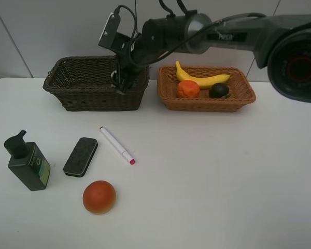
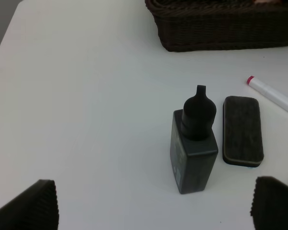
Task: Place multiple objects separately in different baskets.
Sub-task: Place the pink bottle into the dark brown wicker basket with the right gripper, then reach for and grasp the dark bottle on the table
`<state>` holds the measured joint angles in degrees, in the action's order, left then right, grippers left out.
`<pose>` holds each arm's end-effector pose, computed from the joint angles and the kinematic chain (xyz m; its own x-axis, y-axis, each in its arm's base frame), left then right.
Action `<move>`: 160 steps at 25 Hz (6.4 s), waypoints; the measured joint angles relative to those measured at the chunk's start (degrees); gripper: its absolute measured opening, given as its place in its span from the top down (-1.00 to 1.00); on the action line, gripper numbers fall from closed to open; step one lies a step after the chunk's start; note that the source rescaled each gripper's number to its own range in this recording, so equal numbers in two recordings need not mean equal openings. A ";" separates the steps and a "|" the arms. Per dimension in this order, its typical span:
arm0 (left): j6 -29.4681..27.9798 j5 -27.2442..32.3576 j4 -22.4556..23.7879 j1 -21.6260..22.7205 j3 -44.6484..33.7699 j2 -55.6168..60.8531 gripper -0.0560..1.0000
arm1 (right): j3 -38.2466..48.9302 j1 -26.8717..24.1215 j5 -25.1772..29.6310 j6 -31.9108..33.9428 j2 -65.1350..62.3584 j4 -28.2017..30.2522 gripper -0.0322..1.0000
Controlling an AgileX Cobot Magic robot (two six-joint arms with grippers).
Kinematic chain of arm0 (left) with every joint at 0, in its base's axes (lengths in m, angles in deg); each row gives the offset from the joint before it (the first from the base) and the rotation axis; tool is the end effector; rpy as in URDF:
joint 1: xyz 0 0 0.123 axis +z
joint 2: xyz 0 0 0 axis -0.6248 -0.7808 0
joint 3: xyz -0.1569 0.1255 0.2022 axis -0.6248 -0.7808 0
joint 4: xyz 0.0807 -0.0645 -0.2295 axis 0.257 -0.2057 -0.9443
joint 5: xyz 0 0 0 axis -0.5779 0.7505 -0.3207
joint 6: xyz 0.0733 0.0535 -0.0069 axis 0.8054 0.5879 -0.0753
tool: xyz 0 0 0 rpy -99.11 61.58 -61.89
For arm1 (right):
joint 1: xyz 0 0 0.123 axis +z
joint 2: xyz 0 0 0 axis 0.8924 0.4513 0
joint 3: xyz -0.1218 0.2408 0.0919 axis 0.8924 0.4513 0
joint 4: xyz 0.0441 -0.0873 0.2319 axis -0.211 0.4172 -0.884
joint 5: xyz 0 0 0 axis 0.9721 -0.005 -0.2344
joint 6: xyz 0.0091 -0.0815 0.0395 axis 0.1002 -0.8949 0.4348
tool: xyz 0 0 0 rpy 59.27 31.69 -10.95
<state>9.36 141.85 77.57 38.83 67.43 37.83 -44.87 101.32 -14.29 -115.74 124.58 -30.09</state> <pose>-0.0070 0.0008 0.2790 -0.4448 0.0036 -0.8956 -0.0085 0.9999 0.0082 0.4262 0.3347 0.1771 0.0825 -0.8551 -0.5119 -0.8081 0.2432 -0.5364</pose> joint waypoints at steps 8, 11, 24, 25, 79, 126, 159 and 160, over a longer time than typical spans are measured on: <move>0.00 0.00 0.00 0.00 0.00 0.00 -1.00 | -0.18 -0.11 0.33 0.25 -0.11 -0.30 -0.95; 0.00 0.00 0.00 0.00 0.00 0.00 -1.00 | -0.18 -0.11 2.09 0.25 -0.98 -0.35 -0.95; 0.00 0.00 0.00 0.00 0.00 0.00 -1.00 | -0.18 -0.11 25.82 0.29 -15.90 -0.94 -0.95; 0.00 0.00 0.00 0.00 0.00 0.00 -1.00 | -0.18 -0.11 28.59 0.36 -17.13 -0.94 -0.95; 0.00 0.00 0.00 0.00 0.00 0.00 -1.00 | 83.34 -0.02 36.50 44.37 -128.39 4.98 -0.96; 0.00 0.00 0.00 0.00 0.00 0.00 -1.00 | 83.39 -44.41 36.17 43.73 -135.77 5.25 -0.96; -1.11 -1.25 -5.13 0.00 17.34 -39.39 -1.00 | 83.39 -44.41 36.17 43.67 -135.77 5.19 -0.96; -1.31 -1.37 -4.97 0.00 18.46 -41.69 -1.00 | 83.39 -44.41 36.17 43.61 -135.77 5.19 -0.96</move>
<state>8.04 140.49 72.60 38.83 85.89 -3.86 38.53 56.91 21.88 -72.13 -11.19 -24.90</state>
